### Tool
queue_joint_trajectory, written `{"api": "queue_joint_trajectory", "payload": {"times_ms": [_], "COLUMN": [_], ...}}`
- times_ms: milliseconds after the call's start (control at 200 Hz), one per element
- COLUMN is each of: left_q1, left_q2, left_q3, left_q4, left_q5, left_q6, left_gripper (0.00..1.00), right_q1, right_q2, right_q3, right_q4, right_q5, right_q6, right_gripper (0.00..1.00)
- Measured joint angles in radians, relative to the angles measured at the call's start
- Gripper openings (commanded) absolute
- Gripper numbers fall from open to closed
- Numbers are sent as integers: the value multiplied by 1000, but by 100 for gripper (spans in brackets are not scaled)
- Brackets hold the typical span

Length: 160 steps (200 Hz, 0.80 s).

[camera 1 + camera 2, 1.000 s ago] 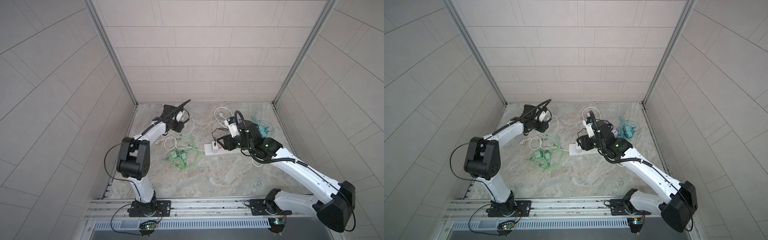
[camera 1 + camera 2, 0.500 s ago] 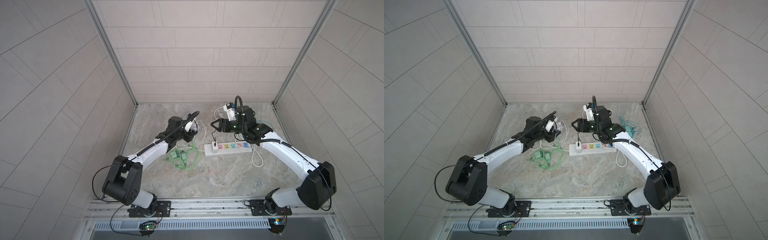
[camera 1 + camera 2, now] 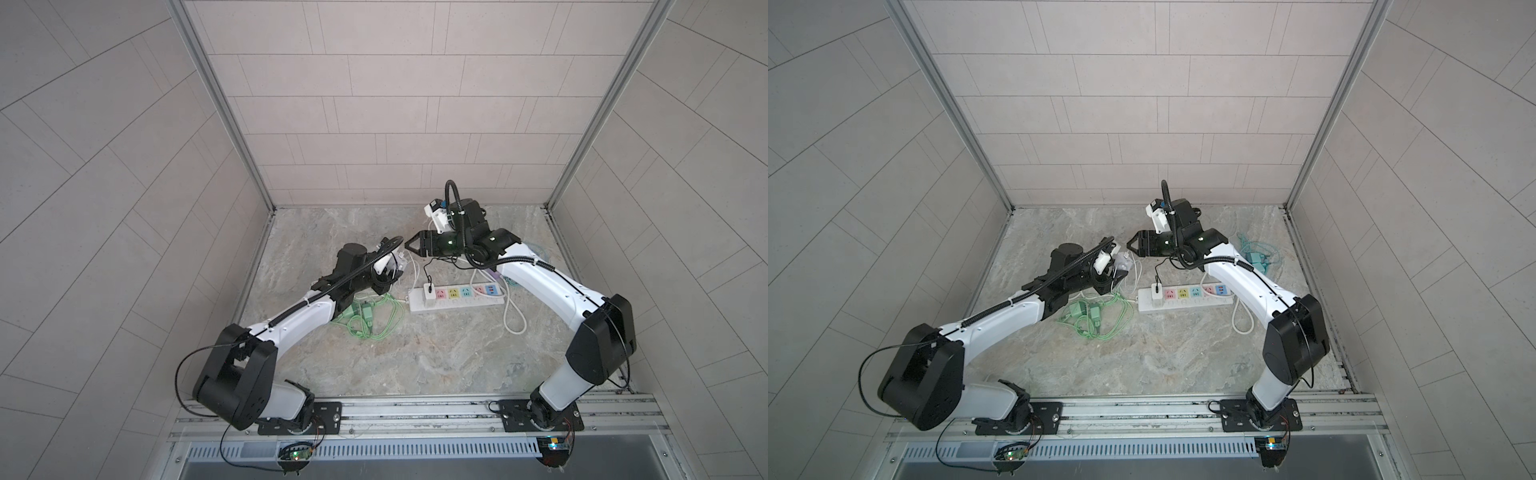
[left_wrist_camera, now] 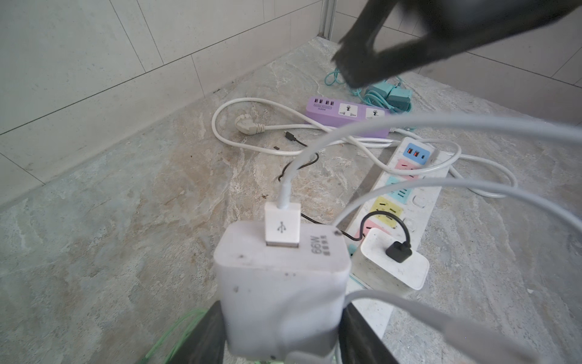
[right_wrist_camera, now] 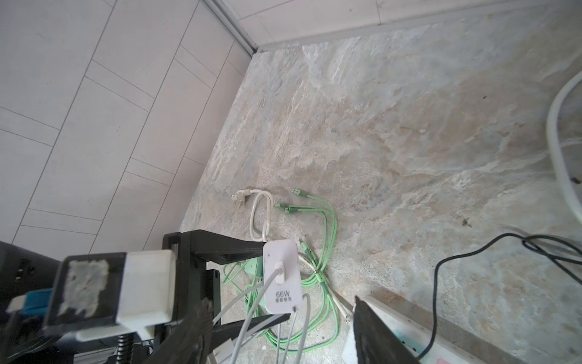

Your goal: Insert the plug

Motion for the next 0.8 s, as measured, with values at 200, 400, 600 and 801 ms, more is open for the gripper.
{"api": "queue_joint_trajectory", "payload": {"times_ms": [200,400,600,801], "left_q1": [-19,-25,-27,-27], "left_q2": [-9,-35,-47,-47], "left_q3": [-6,-24,-24,-24], "left_q4": [-1,-7,-18,-24], "left_q5": [13,13,11,14], "left_q6": [15,32,46,46], "left_gripper": [39,39,38,38], "right_q1": [31,39,52,72], "right_q2": [66,88,90,90], "right_q3": [39,45,18,-11], "right_q4": [-52,-85,-81,-81], "right_q5": [-2,2,-9,-24], "right_q6": [-35,-48,-51,-60], "right_gripper": [61,55,54,52]}}
